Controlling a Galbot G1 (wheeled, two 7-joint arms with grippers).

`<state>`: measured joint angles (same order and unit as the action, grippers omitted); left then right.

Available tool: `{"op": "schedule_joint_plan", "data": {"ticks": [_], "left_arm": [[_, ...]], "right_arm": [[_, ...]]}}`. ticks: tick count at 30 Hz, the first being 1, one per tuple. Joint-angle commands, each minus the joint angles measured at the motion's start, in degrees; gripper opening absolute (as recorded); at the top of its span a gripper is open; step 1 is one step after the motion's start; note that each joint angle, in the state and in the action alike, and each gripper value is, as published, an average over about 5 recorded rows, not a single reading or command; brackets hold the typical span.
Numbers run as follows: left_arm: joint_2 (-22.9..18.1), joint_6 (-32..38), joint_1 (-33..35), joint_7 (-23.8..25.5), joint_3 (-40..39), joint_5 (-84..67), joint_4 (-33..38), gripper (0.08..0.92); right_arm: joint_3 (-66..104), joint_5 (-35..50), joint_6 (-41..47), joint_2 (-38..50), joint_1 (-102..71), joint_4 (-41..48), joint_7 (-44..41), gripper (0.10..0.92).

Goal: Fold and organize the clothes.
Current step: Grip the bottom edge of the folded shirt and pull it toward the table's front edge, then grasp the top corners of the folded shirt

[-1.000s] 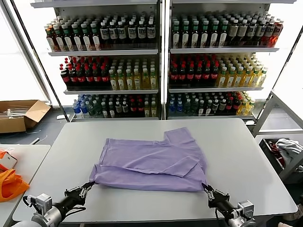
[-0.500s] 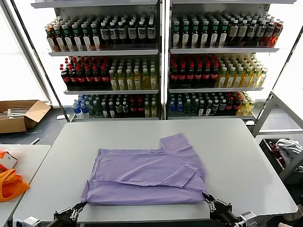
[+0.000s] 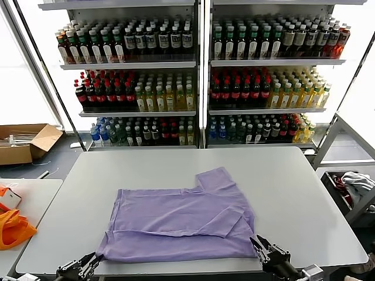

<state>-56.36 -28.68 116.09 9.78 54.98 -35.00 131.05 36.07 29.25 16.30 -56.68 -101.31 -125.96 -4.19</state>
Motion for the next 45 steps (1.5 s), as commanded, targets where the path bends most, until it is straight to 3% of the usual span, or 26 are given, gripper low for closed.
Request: {"op": "schedule_joint_plan", "data": {"ticks": [1, 6, 13, 16, 20, 25, 28, 34, 45], "left_arm": [[1.6, -1.2, -1.5, -0.2, 3.2, -2.0, 1.4, 0.403], [5.6, -1.5, -5.1, 0.6, 4.3, -4.7, 0.0, 0.55], [11.7, -0.3, -16.1, 2.1, -2.1, -5.1, -5.8, 0.749], [13.5, 0.7, -19.7, 3.7, -4.0, -5.1, -8.2, 0.806], [17.3, 1.4, -24.6, 5.2, -7.3, -5.6, -13.0, 0.821], [21.9, 2.7, -33.6, 7.0, -17.9, -6.4, -20.4, 0.823], [22.3, 2.9, -41.8, 7.5, -24.6, -6.2, -24.9, 0.823], [19.3, 2.8, -55.0, 7.8, -34.6, -5.7, -33.9, 0.823], [14.3, 2.7, -66.6, 7.5, -42.3, -5.0, -44.5, 0.823]], "right_arm": [[3.2, 0.7, -3.6, 0.4, 2.3, 0.6, -2.5, 0.468], [4.6, 3.9, -2.4, 3.3, 9.0, 3.7, -3.4, 0.606], [-1.4, 3.2, 0.0, 5.5, 28.9, 14.1, -8.3, 0.794], [-4.1, 2.6, 0.5, 6.4, 34.8, 19.3, -12.6, 0.819], [-8.3, 0.7, 1.0, 7.2, 42.8, 25.3, -17.0, 0.822], [-18.3, -2.0, 1.7, 6.5, 53.4, 33.0, -16.5, 0.823], [-23.9, -1.9, 2.7, 5.3, 59.1, 39.1, -16.7, 0.823], [-31.1, 1.5, 5.6, 1.4, 66.5, 48.2, -15.1, 0.823], [-35.5, 4.3, 9.5, -3.7, 69.2, 55.2, -11.0, 0.823]]}}
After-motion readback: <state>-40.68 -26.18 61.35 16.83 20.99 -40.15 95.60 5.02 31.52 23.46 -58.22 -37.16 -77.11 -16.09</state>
